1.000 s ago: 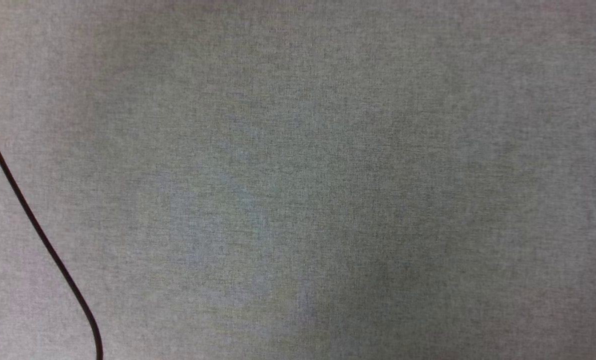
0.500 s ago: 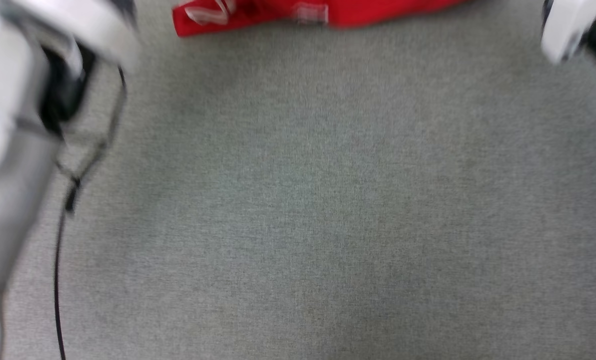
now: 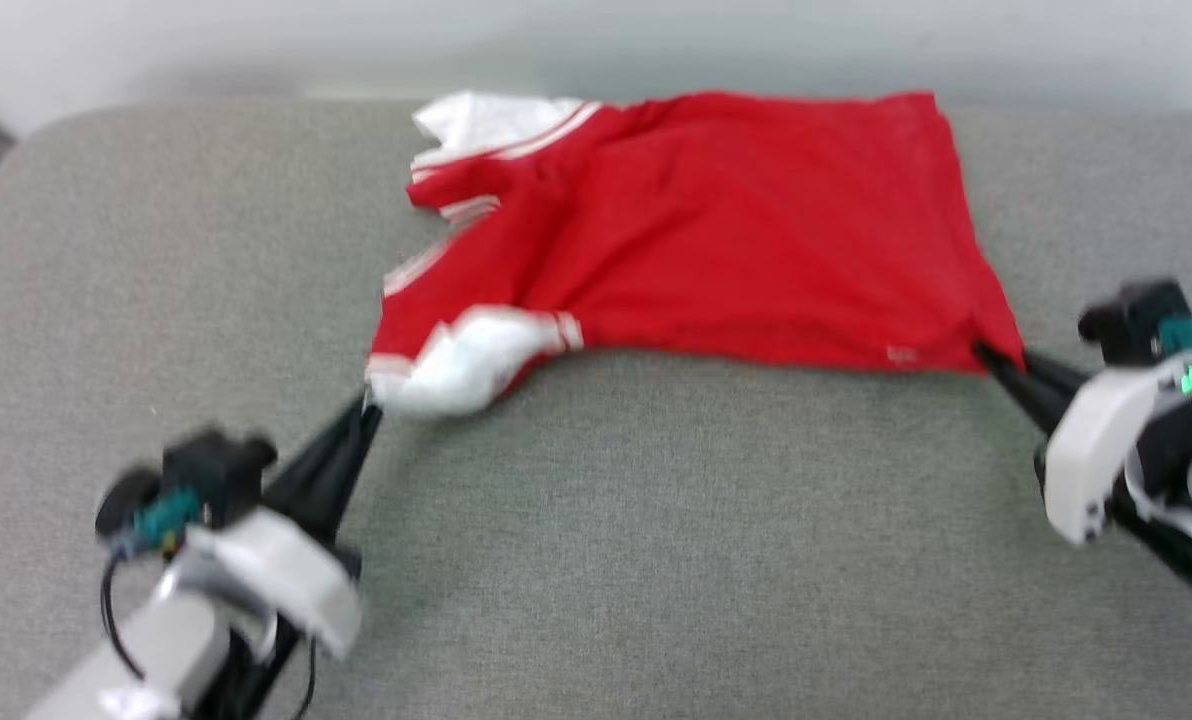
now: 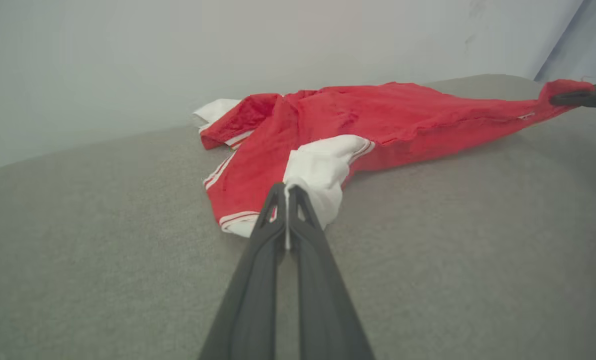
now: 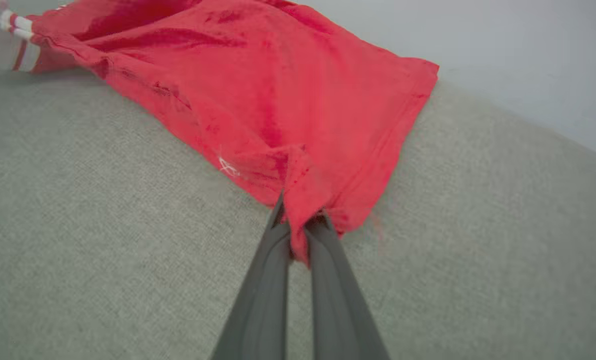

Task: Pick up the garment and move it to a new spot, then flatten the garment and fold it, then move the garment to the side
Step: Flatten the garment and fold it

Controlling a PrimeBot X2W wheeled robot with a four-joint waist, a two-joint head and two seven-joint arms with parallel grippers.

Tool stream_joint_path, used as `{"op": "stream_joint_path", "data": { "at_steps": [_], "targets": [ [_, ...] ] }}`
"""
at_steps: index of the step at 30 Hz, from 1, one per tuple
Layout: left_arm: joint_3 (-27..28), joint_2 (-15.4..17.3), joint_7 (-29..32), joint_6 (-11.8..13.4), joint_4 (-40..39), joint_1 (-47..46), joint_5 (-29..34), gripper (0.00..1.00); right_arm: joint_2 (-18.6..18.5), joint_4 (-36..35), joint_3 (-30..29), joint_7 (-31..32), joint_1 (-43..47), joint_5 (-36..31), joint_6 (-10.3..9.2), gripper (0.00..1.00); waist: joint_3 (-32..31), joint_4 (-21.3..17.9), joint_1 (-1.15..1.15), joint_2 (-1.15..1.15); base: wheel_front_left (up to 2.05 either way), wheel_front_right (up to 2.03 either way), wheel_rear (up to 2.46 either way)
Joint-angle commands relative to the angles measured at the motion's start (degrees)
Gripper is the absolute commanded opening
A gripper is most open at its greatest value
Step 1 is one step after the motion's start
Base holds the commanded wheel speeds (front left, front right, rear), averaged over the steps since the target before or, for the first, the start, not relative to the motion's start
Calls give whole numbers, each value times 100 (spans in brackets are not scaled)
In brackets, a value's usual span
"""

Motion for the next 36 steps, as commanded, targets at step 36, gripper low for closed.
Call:
{"op": "stream_joint_path", "data": {
  "at_steps": [36],
  "targets": [
    [-338, 563, 225, 941, -1494, 2543, -436, 0, 298, -2475, -3558, 1160, 4836, -869, -4, 0, -1190, 32, 2, 0, 0, 0, 0]
  ]
}}
